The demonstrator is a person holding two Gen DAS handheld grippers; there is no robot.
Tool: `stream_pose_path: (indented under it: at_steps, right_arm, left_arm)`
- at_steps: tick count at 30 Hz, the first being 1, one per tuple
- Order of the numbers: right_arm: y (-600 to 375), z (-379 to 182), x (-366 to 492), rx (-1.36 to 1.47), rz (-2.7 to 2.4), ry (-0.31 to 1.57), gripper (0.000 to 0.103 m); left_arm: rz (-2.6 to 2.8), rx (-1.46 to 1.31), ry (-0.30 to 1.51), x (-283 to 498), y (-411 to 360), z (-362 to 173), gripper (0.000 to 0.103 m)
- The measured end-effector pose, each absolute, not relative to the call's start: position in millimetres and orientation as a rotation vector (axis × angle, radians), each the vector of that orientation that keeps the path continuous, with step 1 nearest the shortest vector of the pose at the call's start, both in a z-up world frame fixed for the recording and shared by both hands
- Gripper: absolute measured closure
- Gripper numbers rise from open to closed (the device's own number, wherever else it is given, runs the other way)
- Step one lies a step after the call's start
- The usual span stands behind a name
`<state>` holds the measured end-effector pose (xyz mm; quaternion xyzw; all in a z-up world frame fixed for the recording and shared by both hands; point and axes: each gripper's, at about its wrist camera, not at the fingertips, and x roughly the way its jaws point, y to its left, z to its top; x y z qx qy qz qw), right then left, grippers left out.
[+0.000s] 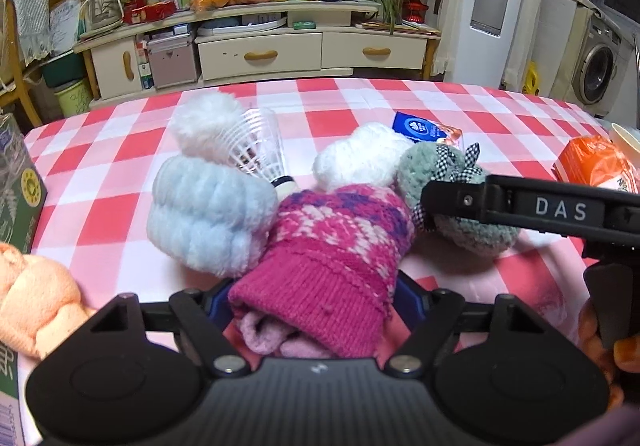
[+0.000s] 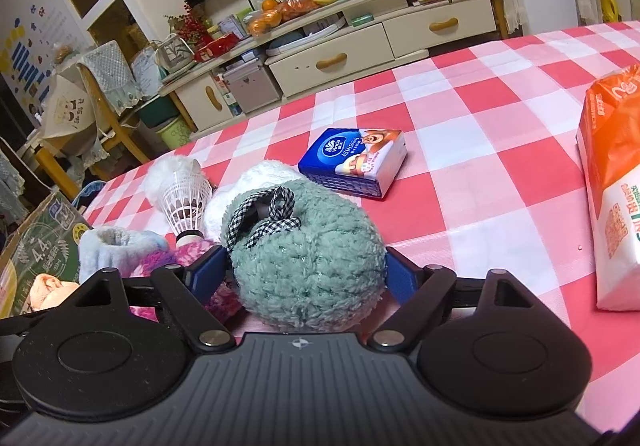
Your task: Organize soft objects
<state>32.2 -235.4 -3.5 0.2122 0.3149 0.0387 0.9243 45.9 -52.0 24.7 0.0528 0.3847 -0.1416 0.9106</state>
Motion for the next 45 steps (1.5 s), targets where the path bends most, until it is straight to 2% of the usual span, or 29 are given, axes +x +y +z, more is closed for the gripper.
stream_pose_path:
  at_steps: [20, 45]
  right_arm:
    - [-228.4, -0.1, 30.7, 0.368, 0.054, 0.626, 0.008]
    - [-211.6, 23.8, 20.1, 0.207, 0.129, 0.523, 0.009]
  left_arm:
    - [-0.309, -0.001, 0.778, 27.3, -18.1, 53.4, 0.033]
    - [-0.333, -0.089, 0.690, 1.4, 28.6, 78.8, 0.034]
